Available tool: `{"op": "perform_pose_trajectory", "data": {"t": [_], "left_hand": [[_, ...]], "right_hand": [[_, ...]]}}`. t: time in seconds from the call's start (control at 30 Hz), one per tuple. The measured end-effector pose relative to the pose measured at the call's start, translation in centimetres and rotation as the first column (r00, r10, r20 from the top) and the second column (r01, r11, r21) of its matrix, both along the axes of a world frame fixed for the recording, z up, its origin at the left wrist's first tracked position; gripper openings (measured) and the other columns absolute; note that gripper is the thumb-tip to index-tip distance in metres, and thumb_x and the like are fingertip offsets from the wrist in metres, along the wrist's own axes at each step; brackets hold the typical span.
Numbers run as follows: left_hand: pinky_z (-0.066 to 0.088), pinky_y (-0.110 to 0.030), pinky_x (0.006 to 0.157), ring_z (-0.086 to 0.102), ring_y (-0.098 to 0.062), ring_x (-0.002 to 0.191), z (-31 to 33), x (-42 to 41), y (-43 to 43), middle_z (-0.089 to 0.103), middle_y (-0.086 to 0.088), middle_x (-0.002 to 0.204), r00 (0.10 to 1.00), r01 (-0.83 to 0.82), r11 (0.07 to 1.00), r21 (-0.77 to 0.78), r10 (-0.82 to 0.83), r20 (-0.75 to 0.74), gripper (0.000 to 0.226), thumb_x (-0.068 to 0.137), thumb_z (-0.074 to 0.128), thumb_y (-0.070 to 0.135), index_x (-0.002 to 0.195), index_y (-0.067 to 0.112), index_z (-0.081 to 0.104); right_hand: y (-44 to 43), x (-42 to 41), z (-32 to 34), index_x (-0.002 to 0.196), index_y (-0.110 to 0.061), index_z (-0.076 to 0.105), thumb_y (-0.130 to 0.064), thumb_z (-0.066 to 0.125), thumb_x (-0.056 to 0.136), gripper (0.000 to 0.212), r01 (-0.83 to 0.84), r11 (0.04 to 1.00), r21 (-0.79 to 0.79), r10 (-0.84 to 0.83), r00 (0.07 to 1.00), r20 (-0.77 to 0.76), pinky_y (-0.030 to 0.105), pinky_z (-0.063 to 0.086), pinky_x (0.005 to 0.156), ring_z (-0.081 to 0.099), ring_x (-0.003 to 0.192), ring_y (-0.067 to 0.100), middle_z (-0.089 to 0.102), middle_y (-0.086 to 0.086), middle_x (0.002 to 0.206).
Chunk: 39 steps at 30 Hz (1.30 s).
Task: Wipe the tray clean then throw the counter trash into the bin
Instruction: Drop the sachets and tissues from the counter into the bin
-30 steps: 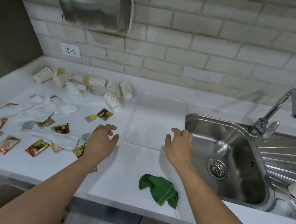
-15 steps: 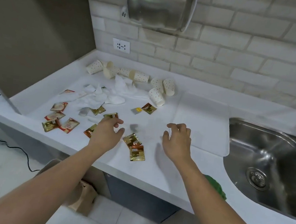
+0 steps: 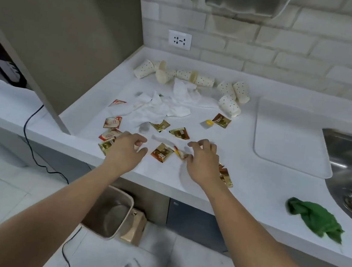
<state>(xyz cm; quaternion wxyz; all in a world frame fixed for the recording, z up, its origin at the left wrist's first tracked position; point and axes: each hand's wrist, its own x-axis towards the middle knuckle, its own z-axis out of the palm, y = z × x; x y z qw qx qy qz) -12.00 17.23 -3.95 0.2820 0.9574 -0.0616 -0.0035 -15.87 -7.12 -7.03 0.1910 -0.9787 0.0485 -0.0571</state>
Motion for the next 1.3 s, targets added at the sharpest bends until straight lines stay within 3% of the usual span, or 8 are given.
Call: {"op": "perform_pose_trajectory", "data": {"t": [0.17, 0.33, 0.5, 0.63, 0.73, 0.9, 1.07, 1.3], "left_hand": [[0.045, -0.024, 0.088, 0.060, -0.013, 0.094, -0.7, 1.5, 1.2, 0.059, -0.001, 0.114, 0.999, 0.038, 0.999, -0.029, -0.039, -0.019, 0.033, 0.094, 0.068, 0.031, 0.126, 0.022, 0.070], [0.044, -0.020, 0.088, 0.056, -0.008, 0.088, -1.0, 2.7, 0.6, 0.060, -0.003, 0.115, 0.995, 0.096, 0.995, -0.030, -0.096, 0.000, 0.032, 0.095, 0.069, 0.031, 0.126, 0.022, 0.070], [0.057, -0.029, 0.088, 0.065, -0.009, 0.079, -0.3, 4.0, -0.8, 0.056, 0.001, 0.112, 0.987, 0.154, 0.984, -0.094, -0.150, 0.049, 0.044, 0.093, 0.071, 0.033, 0.136, 0.030, 0.061], [0.049, -0.017, 0.080, 0.065, -0.004, 0.085, 0.7, 5.5, -3.4, 0.048, 0.007, 0.116, 0.963, 0.269, 0.948, -0.167, -0.265, 0.047, 0.070, 0.091, 0.074, 0.045, 0.151, 0.048, 0.039], [0.054, -0.026, 0.087, 0.068, -0.007, 0.088, 0.6, 6.7, -5.9, 0.058, 0.004, 0.114, 0.961, 0.276, 0.939, -0.205, -0.271, 0.050, 0.051, 0.090, 0.077, 0.040, 0.137, 0.031, 0.060], [0.056, -0.031, 0.084, 0.069, -0.015, 0.085, -0.2, 8.6, -7.1, 0.073, 0.001, 0.102, 0.992, 0.121, 0.968, -0.218, -0.108, 0.072, 0.017, 0.092, 0.076, 0.030, 0.105, 0.020, 0.075], [0.045, -0.013, 0.074, 0.067, -0.017, 0.084, 0.0, 9.0, -7.3, 0.070, 0.002, 0.095, 0.998, 0.052, 0.955, -0.291, -0.042, 0.039, 0.012, 0.093, 0.074, 0.022, 0.104, 0.020, 0.073], [0.039, 0.000, 0.062, 0.059, -0.007, 0.076, 0.4, 7.8, -8.8, 0.057, 0.013, 0.088, 0.994, 0.108, 0.923, -0.369, -0.112, 0.010, 0.026, 0.094, 0.073, 0.017, 0.117, 0.019, 0.060]], "right_hand": [[0.9, 1.9, -0.7, 0.144, -0.026, 0.049, -0.021, 0.059, 0.094, 0.052, -0.014, 0.994, -0.109, 0.009, 0.999, -0.045, 0.050, 0.045, 0.097, 0.039, 0.125, 0.034, 0.045, 0.005, 0.142], [0.4, 3.7, -2.1, 0.135, -0.030, 0.057, -0.021, 0.056, 0.096, 0.040, -0.051, 0.983, -0.174, 0.028, 0.991, -0.134, 0.049, 0.041, 0.097, 0.043, 0.118, 0.036, 0.052, 0.007, 0.124], [-0.6, 5.5, -2.0, 0.106, -0.016, 0.077, 0.002, 0.066, 0.079, 0.034, 0.057, 0.998, -0.037, -0.050, 0.984, 0.172, 0.047, 0.051, 0.072, 0.054, 0.086, 0.036, 0.060, 0.011, 0.093], [-0.1, 6.7, -0.1, 0.106, -0.015, 0.076, 0.002, 0.068, 0.077, 0.034, -0.078, 0.997, -0.013, 0.077, 0.925, 0.372, 0.040, 0.049, 0.075, 0.054, 0.089, 0.033, 0.059, 0.010, 0.098], [0.4, 6.9, 1.1, 0.116, -0.016, 0.072, 0.000, 0.067, 0.081, 0.039, -0.225, 0.968, 0.110, 0.160, 0.892, 0.422, 0.034, 0.047, 0.082, 0.053, 0.096, 0.029, 0.059, 0.007, 0.105], [-2.9, 5.1, 1.9, 0.143, -0.024, 0.048, -0.016, 0.063, 0.084, 0.061, -0.092, 0.922, 0.377, 0.034, 0.987, 0.158, 0.029, 0.035, 0.102, 0.039, 0.123, 0.023, 0.043, 0.001, 0.136], [-8.0, 2.6, 0.0, 0.140, -0.026, 0.040, -0.035, 0.064, 0.085, 0.060, 0.027, 0.999, -0.031, -0.038, 0.902, -0.431, 0.043, 0.043, 0.098, 0.037, 0.117, 0.035, 0.033, 0.007, 0.126], [-9.3, 3.3, -2.0, 0.127, -0.012, 0.054, -0.015, 0.068, 0.092, 0.037, 0.284, 0.942, 0.176, -0.209, 0.912, -0.353, 0.029, 0.048, 0.084, 0.060, 0.102, 0.026, 0.050, 0.010, 0.120]]}}
